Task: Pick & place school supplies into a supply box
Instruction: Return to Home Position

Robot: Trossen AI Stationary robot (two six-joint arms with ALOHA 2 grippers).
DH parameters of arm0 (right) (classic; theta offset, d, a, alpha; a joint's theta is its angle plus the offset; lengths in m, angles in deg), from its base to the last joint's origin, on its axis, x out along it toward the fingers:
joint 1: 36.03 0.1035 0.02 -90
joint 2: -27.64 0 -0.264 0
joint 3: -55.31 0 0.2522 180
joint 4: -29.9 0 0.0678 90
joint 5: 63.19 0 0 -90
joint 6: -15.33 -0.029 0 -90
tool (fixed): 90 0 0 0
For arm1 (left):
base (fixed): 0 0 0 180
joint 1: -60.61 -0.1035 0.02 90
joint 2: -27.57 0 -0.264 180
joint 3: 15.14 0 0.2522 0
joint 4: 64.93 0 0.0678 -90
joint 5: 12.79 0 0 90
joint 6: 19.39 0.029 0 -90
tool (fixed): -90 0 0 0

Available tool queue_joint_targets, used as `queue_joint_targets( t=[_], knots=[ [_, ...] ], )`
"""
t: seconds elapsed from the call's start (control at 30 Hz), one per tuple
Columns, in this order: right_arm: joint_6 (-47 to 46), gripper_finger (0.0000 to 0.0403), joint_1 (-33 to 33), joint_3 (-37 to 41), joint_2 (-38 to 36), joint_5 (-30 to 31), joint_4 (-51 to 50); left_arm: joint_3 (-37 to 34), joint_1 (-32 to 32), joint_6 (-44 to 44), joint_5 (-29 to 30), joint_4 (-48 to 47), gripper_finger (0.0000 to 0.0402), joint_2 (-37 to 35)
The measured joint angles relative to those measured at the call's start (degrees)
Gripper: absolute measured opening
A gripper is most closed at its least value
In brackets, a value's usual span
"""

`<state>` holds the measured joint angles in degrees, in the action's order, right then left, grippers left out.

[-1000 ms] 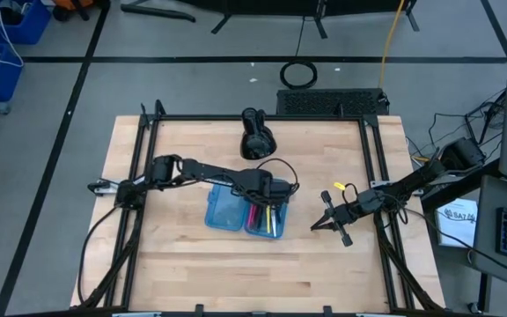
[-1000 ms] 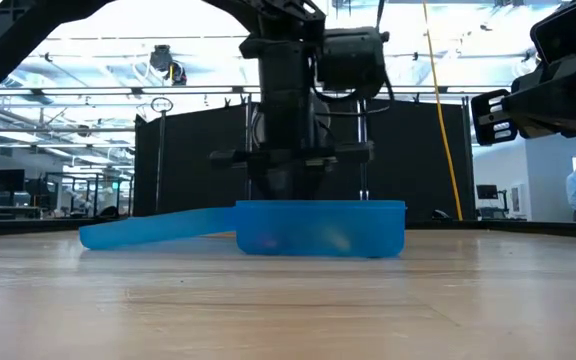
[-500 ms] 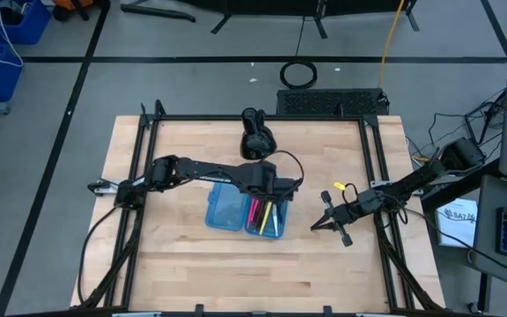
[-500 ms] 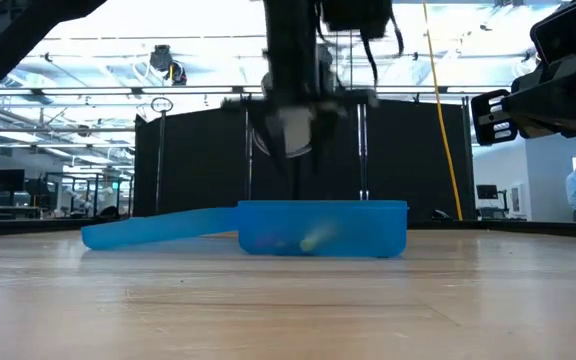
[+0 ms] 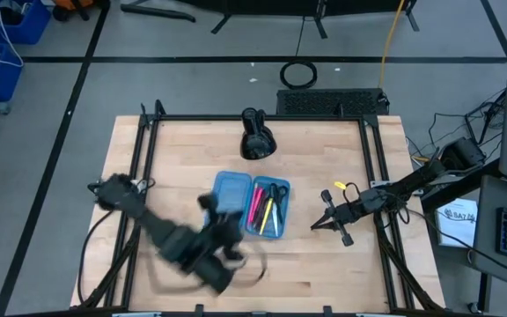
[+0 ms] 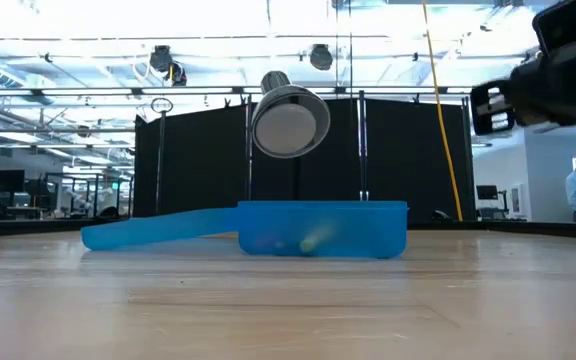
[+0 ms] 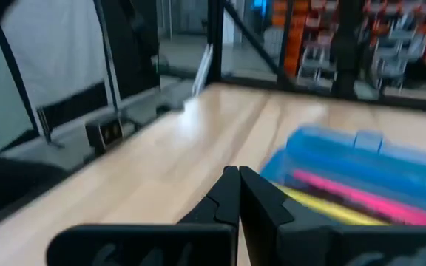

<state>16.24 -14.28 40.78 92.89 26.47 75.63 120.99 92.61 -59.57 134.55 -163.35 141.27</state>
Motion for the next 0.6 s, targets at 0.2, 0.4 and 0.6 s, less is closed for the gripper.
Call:
queue_joint_targets(
  t=[0.2, 0.4, 0.6],
  knots=[
    [0.75, 0.0000, -0.04, 0.00, 0.00, -1.38, 5.20, -19.33, 7.76, 16.34, -1.57, 19.84, 0.0005, -11.62],
    [1.73, 0.0000, -2.42, 0.00, 0.00, -0.92, 8.01, -50.50, 5.39, 34.94, -11.75, 58.13, 0.0004, -28.11],
    [-1.76, 0.0000, -9.77, 0.00, -4.07, -0.93, 4.88, -73.98, 3.31, 44.46, -15.41, 84.82, 0.0002, -45.73]
  ],
)
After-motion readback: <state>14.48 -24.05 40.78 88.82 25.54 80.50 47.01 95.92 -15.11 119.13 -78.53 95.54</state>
